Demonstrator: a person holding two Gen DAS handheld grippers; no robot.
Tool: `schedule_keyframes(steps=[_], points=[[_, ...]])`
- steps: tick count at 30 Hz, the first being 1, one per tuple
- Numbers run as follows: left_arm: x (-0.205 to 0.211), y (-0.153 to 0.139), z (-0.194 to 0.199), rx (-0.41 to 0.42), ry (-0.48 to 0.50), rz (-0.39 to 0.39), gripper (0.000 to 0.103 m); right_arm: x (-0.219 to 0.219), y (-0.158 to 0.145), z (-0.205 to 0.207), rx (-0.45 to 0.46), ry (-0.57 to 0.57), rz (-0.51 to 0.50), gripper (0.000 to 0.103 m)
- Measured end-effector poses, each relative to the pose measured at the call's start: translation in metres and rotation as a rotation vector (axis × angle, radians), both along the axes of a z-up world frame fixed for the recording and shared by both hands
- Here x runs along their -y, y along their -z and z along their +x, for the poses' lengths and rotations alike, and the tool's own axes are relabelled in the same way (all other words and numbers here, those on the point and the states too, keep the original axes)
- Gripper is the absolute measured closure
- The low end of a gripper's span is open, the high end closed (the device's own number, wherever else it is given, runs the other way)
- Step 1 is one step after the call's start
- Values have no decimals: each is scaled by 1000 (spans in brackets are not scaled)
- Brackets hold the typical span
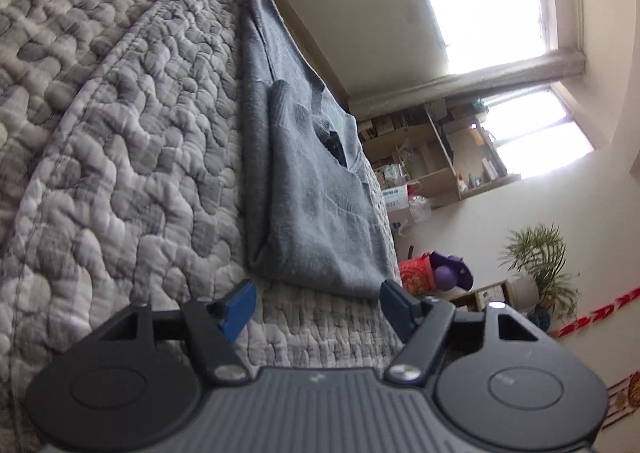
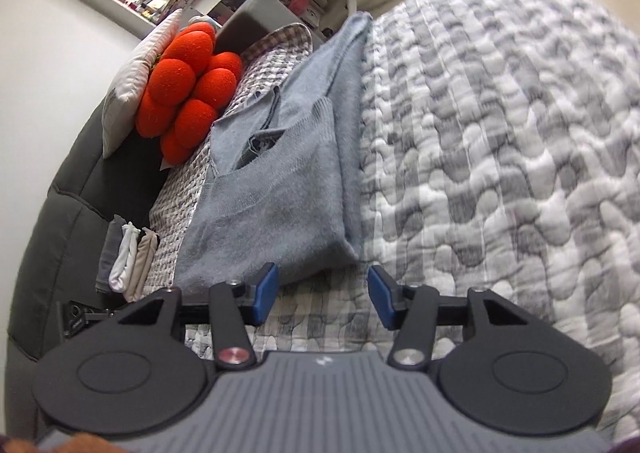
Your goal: Fold clothes
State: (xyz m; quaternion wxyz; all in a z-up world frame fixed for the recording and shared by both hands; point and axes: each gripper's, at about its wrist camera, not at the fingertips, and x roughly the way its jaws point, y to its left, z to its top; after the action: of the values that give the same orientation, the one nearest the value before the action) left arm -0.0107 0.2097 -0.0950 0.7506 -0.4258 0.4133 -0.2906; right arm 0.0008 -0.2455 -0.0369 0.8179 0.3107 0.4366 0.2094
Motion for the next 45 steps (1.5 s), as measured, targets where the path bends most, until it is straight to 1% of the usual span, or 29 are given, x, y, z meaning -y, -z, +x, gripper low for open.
schedule_keyframes(steps=[2,8,14,17,21,22,26,34,38,43,44,45], points=[[0,1,2,5,-9,-11,33,2,4,1,-7,8,20,49],[6,1,9,29,1,26,33,10,11,7,-5,37,97,49],[8,2,16,40,1,29,34,14,16,13,2,44,147,49],[8,0,20,21,4,37,35,13,16,16,9,38,149,49],[8,-15,21,-16,27,136,35,12,13,19,2,19,135,50],[9,-15,23,-20,31,140,35,12,12,20,-2,9,129,50],[10,-14,34,-29,42,123,34,12,11,25,-15,-22,122,50],[14,-10,56,-46,66,88,33,11,16,39,-40,-62,166,50],[20,-9,64,-49,93,82,33,5,17,45,-33,-85,165,54],[36,-11,67,-20,144,132,33,-3,18,49,-19,-120,158,57],[39,-12,66,-12,154,146,34,-4,18,49,-18,-126,156,60],[39,-12,65,-11,152,143,36,-4,19,49,-21,-129,158,64]])
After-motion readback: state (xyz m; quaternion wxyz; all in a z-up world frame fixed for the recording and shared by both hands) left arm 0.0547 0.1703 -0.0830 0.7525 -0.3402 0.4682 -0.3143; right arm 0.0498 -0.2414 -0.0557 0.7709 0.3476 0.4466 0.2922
